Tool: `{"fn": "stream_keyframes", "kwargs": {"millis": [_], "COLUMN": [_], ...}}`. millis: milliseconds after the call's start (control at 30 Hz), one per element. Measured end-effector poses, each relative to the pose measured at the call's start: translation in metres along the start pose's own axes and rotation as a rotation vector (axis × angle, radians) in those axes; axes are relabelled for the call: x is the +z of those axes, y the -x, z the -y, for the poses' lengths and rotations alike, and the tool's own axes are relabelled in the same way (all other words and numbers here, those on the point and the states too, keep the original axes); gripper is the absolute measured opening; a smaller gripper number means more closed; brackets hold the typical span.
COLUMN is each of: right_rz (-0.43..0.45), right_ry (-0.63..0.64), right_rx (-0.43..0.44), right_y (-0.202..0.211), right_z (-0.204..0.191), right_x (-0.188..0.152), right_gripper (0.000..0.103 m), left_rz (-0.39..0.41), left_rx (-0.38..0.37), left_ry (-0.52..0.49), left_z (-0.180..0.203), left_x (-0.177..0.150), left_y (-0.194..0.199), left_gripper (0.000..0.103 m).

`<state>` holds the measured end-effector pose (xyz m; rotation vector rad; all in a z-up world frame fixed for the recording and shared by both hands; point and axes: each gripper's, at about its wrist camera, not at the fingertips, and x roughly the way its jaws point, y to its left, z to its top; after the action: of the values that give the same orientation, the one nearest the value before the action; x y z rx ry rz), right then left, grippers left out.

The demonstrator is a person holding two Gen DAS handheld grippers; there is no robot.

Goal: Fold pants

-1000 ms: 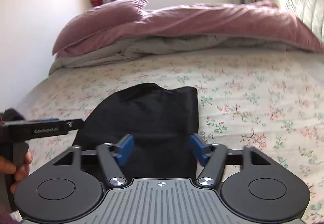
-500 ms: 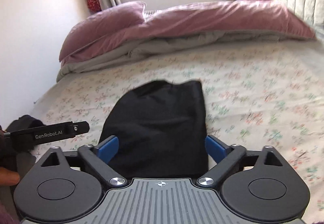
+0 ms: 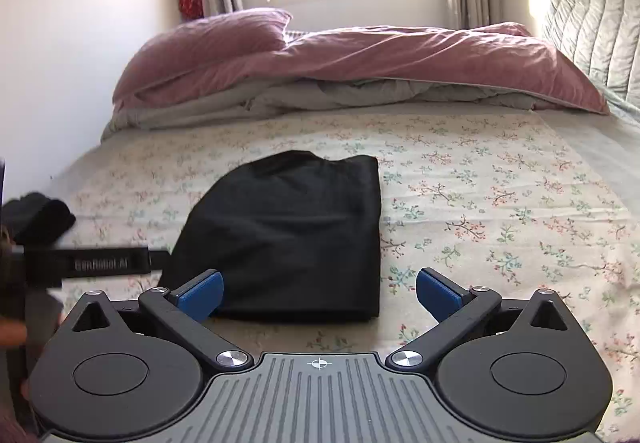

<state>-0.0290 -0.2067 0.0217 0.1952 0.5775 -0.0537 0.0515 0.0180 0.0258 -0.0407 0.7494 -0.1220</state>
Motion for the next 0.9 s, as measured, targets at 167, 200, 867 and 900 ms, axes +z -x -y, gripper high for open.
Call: {"fn": "stream_keyframes", "kwargs": {"millis": [167,200,867,900], "right_rz": [-0.038,-0.043,-0.072,-0.075], "right_ry": [0.017,0.014,0.033,0.034], "right_rx": [-0.056,-0.058,-0.088,-0.087], "right_y": [-0.013,-0.015,-0.023,-0.024], "right_z": [-0.001,-0.001,0.0,0.0], "right_x": [-0.008,-0.009,-0.015,-0.015], "right_gripper": [0.103,0.103,0.103,0.103], "left_rz": [-0.009,-0.017,-0.066,-0.068], "left_rx": [0.025,0.029,0.061,0.06], "left_ry": [-0.029,-0.032,-0.075,-0.073], "left_z": [0.002,0.002,0.016,0.016], "left_x": [-0.003,-0.004,-0.019,-0.019], "left_y": [-0.006,-0.008,-0.02,-0.021], "left_gripper": [0.103,0.103,0.103,0.103]}}
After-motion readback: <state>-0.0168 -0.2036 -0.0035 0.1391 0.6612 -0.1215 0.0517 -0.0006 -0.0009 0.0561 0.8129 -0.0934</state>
